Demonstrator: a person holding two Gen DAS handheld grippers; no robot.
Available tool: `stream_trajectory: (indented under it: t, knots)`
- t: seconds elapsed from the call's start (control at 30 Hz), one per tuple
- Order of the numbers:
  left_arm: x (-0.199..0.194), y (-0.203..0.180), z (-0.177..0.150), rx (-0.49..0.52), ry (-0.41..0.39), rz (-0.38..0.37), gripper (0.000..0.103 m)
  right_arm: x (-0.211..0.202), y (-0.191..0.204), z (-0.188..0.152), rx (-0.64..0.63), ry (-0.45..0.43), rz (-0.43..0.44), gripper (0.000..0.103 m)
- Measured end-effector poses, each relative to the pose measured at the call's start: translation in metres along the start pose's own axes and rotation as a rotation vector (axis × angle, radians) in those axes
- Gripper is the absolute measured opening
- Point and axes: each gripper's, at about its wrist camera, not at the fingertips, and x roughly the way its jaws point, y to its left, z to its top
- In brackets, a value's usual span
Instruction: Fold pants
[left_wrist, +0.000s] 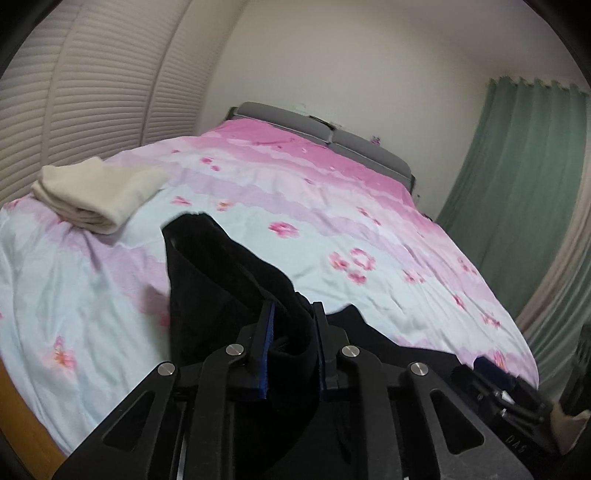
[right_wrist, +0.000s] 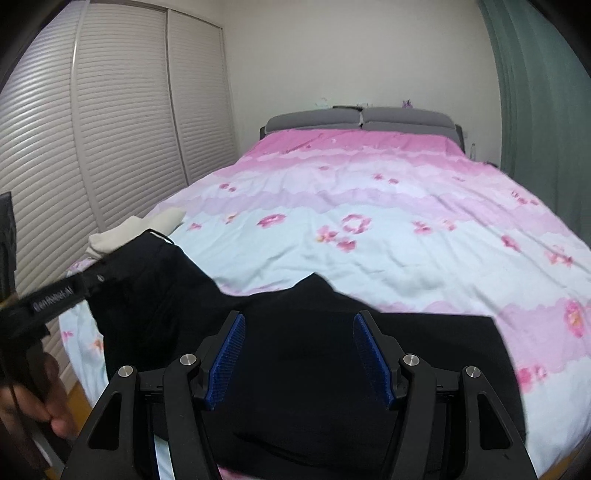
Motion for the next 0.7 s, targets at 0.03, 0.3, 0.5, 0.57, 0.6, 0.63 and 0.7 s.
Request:
stream_trajectory:
  t: [0.03, 0.3, 0.5, 0.57, 0.6, 0.63, 0.7]
  knots:
    - [0.001, -0.014, -0.003, 0.025, 0.002, -0.010, 0.018, -0.004, -0.004, 0.001, 0.002, -0.008, -0.005, 0.062]
    - [0.023, -0.137, -0.022, 0.218, 0.008, -0.164, 0.015, -0.047, -0.063, 0.001, 0.045, -0.066, -0.085, 0.062]
    - [0.068, -0.229, -0.079, 0.319, 0.153, -0.268, 0.012, -0.074, -0.148, -0.018, 0.127, -0.038, -0.215, 0.062]
    - [0.084, -0.245, -0.106, 0.353, 0.213, -0.269, 0.011, -0.076, -0.169, -0.026, 0.159, -0.004, -0.233, 0.062]
    - [0.092, -0.250, -0.122, 0.373, 0.238, -0.262, 0.011, -0.076, -0.181, -0.032, 0.178, 0.023, -0.239, 0.062]
    - [0.097, -0.254, -0.133, 0.389, 0.255, -0.255, 0.011, -0.075, -0.187, -0.034, 0.185, 0.039, -0.240, 0.062]
    - [0.102, -0.253, -0.147, 0.406, 0.285, -0.242, 0.011, -0.070, -0.195, -0.043, 0.196, 0.085, -0.231, 0.062]
